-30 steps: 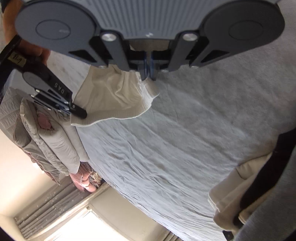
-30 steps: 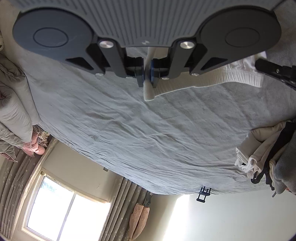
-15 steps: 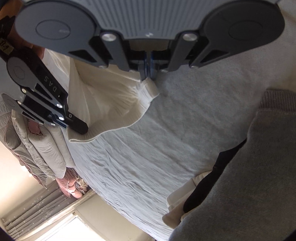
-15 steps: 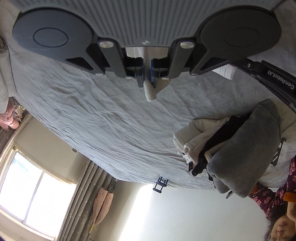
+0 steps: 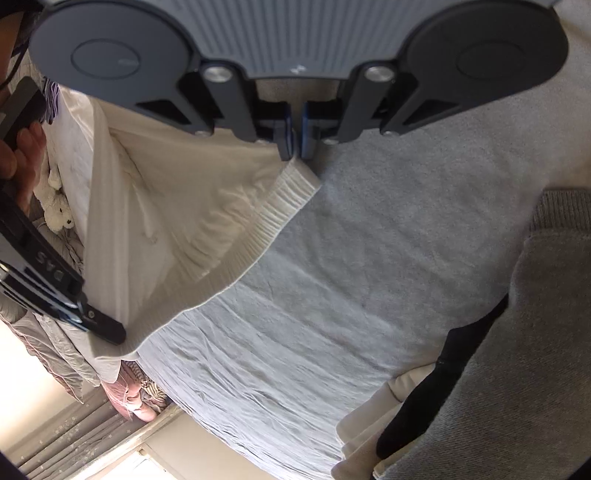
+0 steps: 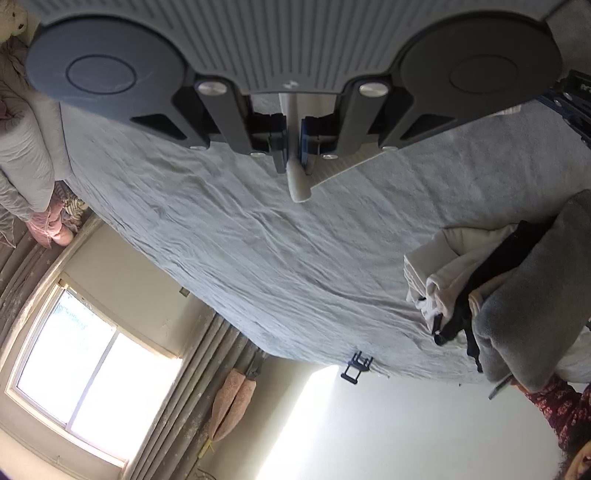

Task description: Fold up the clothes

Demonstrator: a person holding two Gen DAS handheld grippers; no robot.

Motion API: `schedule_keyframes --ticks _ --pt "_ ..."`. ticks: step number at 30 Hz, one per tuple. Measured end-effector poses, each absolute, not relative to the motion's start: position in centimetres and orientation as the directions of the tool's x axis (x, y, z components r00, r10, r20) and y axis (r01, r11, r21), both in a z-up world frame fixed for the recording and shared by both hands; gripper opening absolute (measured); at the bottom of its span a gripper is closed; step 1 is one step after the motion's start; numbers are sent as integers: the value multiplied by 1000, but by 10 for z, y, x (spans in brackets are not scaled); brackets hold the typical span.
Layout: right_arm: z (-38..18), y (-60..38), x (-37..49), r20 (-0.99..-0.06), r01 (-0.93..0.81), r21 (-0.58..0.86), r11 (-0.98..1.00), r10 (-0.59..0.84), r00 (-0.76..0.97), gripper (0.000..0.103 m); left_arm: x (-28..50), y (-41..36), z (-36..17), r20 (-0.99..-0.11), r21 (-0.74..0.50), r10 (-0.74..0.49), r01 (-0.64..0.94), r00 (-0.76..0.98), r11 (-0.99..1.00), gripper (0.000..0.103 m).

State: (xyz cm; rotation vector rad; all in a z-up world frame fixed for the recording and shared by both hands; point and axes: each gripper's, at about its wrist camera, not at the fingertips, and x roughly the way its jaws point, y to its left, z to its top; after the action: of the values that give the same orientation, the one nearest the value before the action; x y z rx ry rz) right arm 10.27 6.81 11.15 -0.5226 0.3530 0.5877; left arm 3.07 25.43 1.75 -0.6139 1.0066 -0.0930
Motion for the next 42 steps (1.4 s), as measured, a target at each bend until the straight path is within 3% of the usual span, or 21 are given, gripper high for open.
schedule_keyframes --ticks 3,10,13,17,23,26,28,29,39,42 --pt "104 57 69 -438 -649 -343 679 495 750 8 30 258 17 -763 -538 -358 -221 539 814 6" --pt "44 40 8 -624 -787 -325 524 506 595 7 26 264 28 -766 -522 -323 -245 555 817 16" --pt "53 36 13 -631 -795 -252 552 529 567 17 28 267 31 -771 -501 -289 -261 568 825 17" --pt "69 32 26 -627 -787 -147 599 559 542 17 31 270 33 -772 -488 -266 -271 577 830 17" --pt "97 18 62 -590 -800 150 581 702 400 19 34 268 35 -768 -486 -271 -252 581 837 17" --pt "109 13 66 -548 -832 256 492 783 294 24 34 269 36 -765 -491 -276 -249 583 835 17" --pt "109 17 58 -568 -851 228 473 775 278 43 35 269 36 -763 -492 -276 -248 584 834 17" --pt "107 19 54 -588 -858 200 473 759 281 44 36 269 37 -763 -493 -276 -249 585 834 17" --pt "84 32 88 -677 -789 126 602 634 375 42 43 255 39 -756 -474 -275 -207 594 856 17" --pt "77 38 102 -702 -765 108 635 593 394 13 46 251 36 -770 -451 -267 -198 580 870 17"
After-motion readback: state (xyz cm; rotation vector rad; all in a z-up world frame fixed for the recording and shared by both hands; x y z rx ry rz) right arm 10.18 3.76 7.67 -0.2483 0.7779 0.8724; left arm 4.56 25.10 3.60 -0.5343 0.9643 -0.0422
